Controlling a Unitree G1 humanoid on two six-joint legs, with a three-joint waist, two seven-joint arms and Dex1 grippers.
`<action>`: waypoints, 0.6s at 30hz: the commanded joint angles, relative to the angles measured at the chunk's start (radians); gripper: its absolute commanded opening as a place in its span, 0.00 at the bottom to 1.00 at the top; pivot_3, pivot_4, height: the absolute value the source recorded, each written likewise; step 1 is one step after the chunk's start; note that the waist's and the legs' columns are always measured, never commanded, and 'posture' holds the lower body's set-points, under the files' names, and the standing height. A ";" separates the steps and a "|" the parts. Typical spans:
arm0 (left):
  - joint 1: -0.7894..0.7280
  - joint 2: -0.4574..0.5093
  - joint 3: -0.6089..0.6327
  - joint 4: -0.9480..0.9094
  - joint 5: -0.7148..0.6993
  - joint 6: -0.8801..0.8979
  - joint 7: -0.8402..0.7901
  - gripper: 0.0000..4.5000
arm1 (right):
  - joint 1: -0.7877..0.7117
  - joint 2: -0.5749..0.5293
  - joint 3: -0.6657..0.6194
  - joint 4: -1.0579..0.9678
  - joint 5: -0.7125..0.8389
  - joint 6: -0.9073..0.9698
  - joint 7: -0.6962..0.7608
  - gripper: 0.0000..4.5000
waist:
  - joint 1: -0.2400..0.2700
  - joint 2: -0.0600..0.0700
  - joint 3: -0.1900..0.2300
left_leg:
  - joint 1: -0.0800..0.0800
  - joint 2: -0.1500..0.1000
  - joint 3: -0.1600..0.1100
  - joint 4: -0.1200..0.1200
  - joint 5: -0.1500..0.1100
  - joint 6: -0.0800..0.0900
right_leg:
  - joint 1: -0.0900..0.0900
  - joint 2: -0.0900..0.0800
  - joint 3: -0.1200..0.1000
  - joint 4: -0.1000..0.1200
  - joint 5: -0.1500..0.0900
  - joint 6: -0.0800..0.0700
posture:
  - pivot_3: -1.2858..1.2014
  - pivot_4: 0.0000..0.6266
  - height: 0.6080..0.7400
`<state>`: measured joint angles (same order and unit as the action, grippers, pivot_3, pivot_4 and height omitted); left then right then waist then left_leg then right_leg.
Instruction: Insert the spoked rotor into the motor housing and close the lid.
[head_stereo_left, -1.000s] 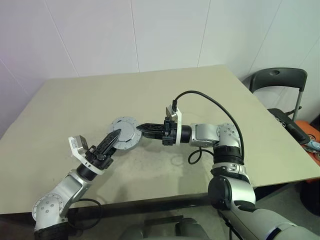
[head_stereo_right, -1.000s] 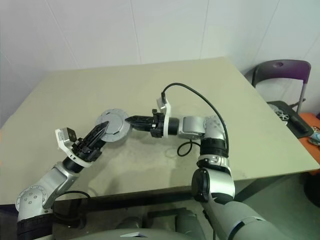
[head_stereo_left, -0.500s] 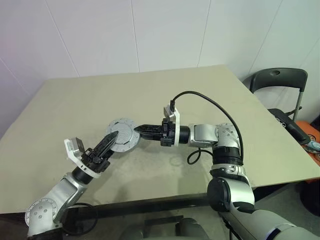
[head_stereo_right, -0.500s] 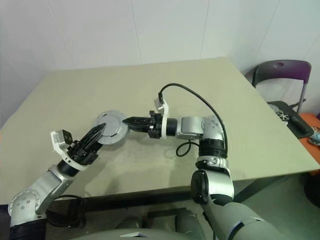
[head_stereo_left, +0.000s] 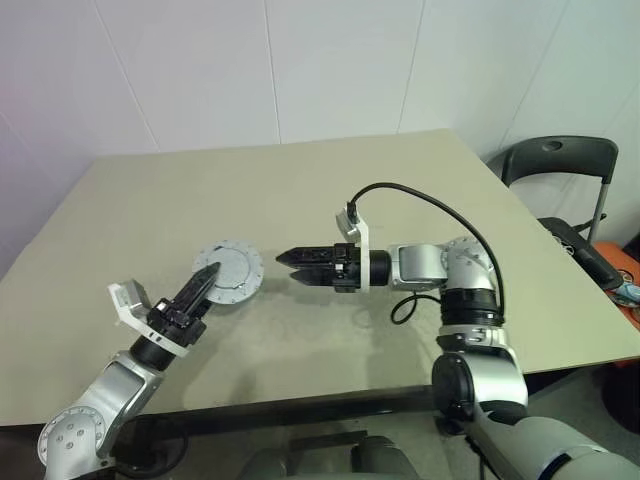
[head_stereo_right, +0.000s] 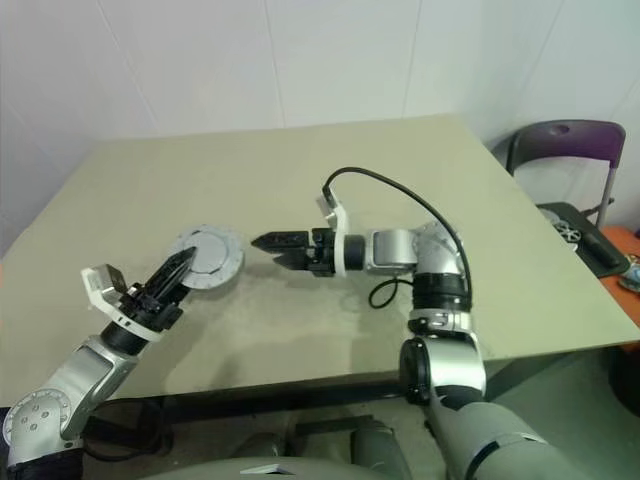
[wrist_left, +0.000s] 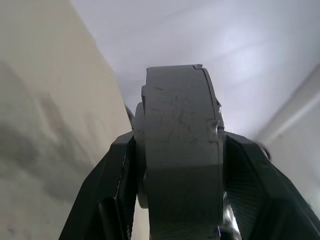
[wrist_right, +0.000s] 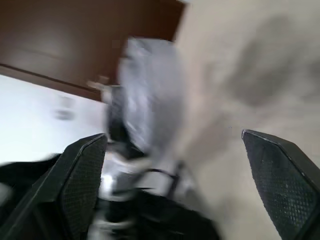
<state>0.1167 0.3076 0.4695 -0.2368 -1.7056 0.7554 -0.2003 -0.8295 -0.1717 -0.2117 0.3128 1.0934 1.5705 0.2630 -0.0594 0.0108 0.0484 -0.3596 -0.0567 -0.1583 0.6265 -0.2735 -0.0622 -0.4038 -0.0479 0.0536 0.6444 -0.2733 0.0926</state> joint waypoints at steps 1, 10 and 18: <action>-0.037 -0.038 0.070 -0.053 0.001 -0.131 0.105 0.47 | -0.007 -0.098 0.200 -0.130 -0.118 -0.128 0.186 1.00 | 0.002 0.000 0.000 | 0.000 0.000 0.000 0.000 0.000 0.000 | 0.000 0.000 0.000 0.000 0.000 0.000 | 0.52 0.00 1.00; -0.177 -0.120 0.095 0.014 0.035 -0.320 0.436 0.47 | 0.029 -0.318 0.633 -0.267 -0.578 -0.782 0.651 1.00 | 0.035 -0.009 0.004 | 0.000 0.000 0.000 0.002 0.000 -0.001 | 0.001 0.000 -0.001 -0.003 0.000 0.006 | 0.52 0.00 1.00; -0.193 -0.187 0.091 0.053 -0.002 -0.349 0.579 0.47 | 0.043 -0.305 0.655 -0.223 -0.713 -0.930 0.753 1.00 | 0.051 -0.015 0.005 | -0.011 0.000 0.000 0.004 0.003 -0.005 | -0.004 0.000 -0.001 -0.011 0.007 0.008 | 0.52 0.00 1.00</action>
<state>-0.0511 0.1151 0.5439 -0.1469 -1.6702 0.4201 0.3667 -0.7751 -0.4866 0.4649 0.0977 0.3929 0.6663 0.9974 -0.0084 -0.0046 0.0532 -0.3722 -0.0568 -0.1590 0.6306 -0.2707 -0.0679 -0.4092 -0.0480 0.0529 0.6335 -0.2656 0.1003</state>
